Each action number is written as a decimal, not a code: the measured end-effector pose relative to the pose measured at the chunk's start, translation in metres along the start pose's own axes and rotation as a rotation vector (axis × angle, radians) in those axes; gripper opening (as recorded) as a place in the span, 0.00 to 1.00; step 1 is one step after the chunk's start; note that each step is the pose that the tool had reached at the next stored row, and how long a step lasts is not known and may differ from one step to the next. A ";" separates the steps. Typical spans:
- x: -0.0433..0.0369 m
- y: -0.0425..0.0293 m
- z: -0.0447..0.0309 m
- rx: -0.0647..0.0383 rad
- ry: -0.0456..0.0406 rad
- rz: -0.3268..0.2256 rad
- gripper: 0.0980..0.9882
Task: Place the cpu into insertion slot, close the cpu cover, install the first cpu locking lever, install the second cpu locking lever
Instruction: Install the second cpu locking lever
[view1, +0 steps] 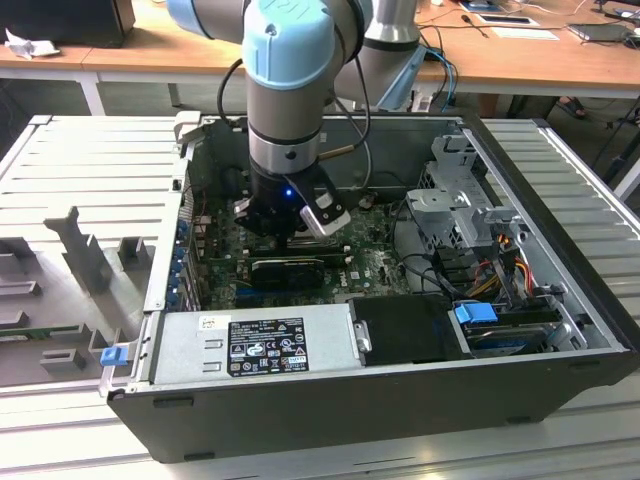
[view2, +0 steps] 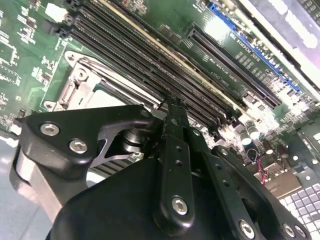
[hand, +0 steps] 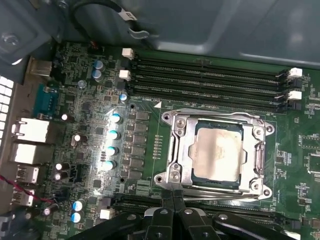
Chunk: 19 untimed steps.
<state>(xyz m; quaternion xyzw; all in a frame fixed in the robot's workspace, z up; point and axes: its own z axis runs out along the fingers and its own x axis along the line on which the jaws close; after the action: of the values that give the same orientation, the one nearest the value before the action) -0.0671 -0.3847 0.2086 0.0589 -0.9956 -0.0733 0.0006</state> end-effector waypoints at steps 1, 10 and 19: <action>0.0011 -0.0005 -0.0001 -0.004 -0.0005 0.000 0.01; 0.0040 -0.0027 0.0030 -0.035 -0.0043 0.000 0.01; 0.0056 -0.0032 0.0073 -0.077 -0.0092 -0.001 0.01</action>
<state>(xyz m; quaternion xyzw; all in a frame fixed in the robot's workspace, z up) -0.0724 -0.3874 0.2009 0.0589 -0.9920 -0.1117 -0.0017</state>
